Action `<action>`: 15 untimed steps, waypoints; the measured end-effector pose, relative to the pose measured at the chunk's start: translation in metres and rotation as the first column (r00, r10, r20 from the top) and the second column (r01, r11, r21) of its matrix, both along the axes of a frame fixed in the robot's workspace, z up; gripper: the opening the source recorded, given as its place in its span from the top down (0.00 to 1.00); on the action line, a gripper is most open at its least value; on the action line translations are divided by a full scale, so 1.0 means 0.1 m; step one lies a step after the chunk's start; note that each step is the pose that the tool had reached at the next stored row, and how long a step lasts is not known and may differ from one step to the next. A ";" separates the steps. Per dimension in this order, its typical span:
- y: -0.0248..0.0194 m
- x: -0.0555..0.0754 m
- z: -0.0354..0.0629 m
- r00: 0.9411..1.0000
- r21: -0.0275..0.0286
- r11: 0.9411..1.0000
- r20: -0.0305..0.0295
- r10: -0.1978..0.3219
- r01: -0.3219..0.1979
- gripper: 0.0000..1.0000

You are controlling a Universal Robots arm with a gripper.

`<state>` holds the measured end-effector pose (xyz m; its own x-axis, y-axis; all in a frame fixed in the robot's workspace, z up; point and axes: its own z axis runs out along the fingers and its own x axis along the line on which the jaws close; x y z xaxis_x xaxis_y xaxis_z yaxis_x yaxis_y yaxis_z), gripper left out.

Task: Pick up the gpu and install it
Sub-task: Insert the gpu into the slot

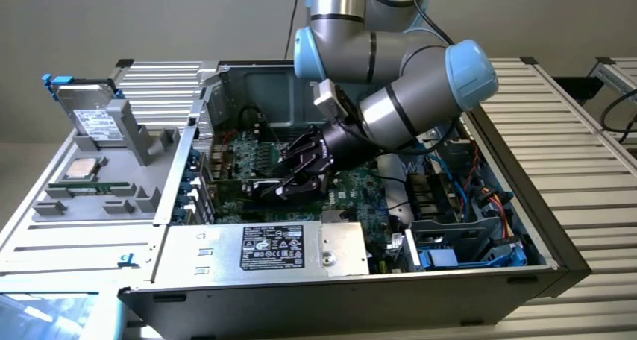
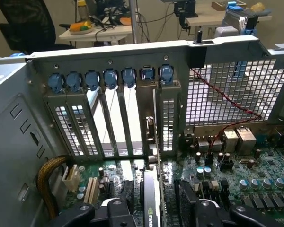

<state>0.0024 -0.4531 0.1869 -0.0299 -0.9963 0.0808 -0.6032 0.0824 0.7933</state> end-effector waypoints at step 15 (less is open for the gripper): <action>0.000 0.00 0.484 1.000 -0.028 1.000 0.003 -0.001 0.001 0.49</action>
